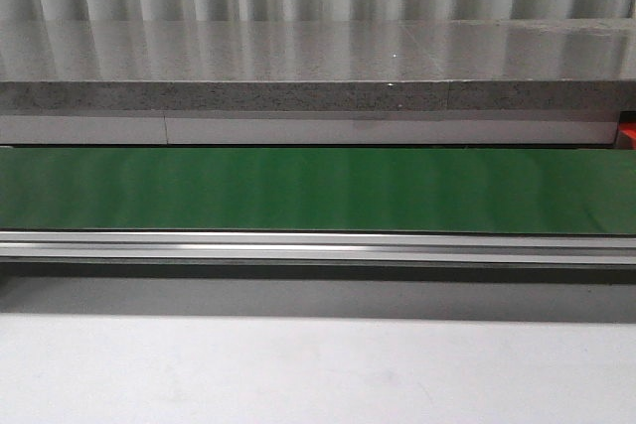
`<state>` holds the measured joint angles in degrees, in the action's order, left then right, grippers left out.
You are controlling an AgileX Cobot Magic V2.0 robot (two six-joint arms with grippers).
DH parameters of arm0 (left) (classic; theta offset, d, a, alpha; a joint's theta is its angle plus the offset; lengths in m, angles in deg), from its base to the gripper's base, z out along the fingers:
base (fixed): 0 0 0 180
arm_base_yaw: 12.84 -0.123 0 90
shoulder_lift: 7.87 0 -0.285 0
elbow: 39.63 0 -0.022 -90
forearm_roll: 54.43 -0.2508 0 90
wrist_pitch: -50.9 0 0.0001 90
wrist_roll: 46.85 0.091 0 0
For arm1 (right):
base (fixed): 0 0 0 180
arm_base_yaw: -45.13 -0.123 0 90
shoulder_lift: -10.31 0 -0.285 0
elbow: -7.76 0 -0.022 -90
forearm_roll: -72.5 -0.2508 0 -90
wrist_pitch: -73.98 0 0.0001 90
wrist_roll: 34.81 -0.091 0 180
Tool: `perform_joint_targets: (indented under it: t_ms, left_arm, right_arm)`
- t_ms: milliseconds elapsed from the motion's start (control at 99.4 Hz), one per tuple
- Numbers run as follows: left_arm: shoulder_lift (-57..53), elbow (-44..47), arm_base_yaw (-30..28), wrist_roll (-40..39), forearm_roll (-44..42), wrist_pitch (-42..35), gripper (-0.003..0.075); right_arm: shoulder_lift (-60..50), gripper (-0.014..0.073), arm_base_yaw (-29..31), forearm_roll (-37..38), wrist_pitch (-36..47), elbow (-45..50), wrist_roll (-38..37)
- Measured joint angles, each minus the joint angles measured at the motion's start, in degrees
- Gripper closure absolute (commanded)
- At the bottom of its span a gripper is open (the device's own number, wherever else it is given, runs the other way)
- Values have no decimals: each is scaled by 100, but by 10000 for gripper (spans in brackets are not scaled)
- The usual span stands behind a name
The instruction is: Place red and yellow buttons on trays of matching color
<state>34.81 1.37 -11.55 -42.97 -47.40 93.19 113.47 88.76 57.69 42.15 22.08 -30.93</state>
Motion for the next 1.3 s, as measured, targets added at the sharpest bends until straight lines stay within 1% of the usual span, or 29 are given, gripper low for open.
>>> perform_joint_targets:
  t_ms: [131,252,403,584,735,785,825,845,855,926,976,996,1067,1137,1188,1298]
  left_arm:
    - [0,0,0,0,0,0,739]
    - [0,0,0,0,0,0,739]
    - [0,0,0,0,0,-12,739]
    - [0,0,0,0,0,-12,739]
    - [0,0,0,0,0,-12,739]
    - [0,0,0,0,0,-12,739]
    - [0,0,0,0,0,-12,739]
    - [0,0,0,0,0,-12,739]
    - [0,0,0,0,0,-12,739]
    - [0,0,0,0,0,-12,739]
    - [0,0,0,0,0,-12,739]
    - [0,0,0,0,0,-12,739]
    - [0,0,0,0,0,-12,739]
    - [0,0,0,0,0,-12,739]
    - [0,0,0,0,0,-12,739]
    - [0,0,0,0,0,-15,739]
  right_arm:
    - [-625,4,-151,-36,0,0,-5]
    - [-1358,4,-602,-40,-3,0,73]
    - [-2204,6,-1519,-52,-91,0,387]
    - [-3013,5,-2648,-86,-610,12,782]
    - [-3530,22,-3298,-95,-992,314,1052]
    - [-3691,57,-3446,-95,-1075,482,1162]
    - [-3825,105,-3546,-95,-1120,643,1215]
    - [-3891,147,-3587,-95,-1153,723,1230]
    - [-3911,147,-3600,-95,-1174,750,1240]
    - [-4120,280,-3675,-95,-1267,1007,1274]
    - [-4266,405,-3675,-95,-1357,1155,1293]
    - [-4298,438,-3675,-95,-1392,1210,1291]
    - [-4432,605,-3675,-95,-1507,1332,1314]
    - [-4515,727,-3675,-95,-1600,1395,1314]
    - [-4547,715,-3675,-95,-1625,1415,1314]
    - [-4593,718,-3675,-95,-1633,1424,1314]
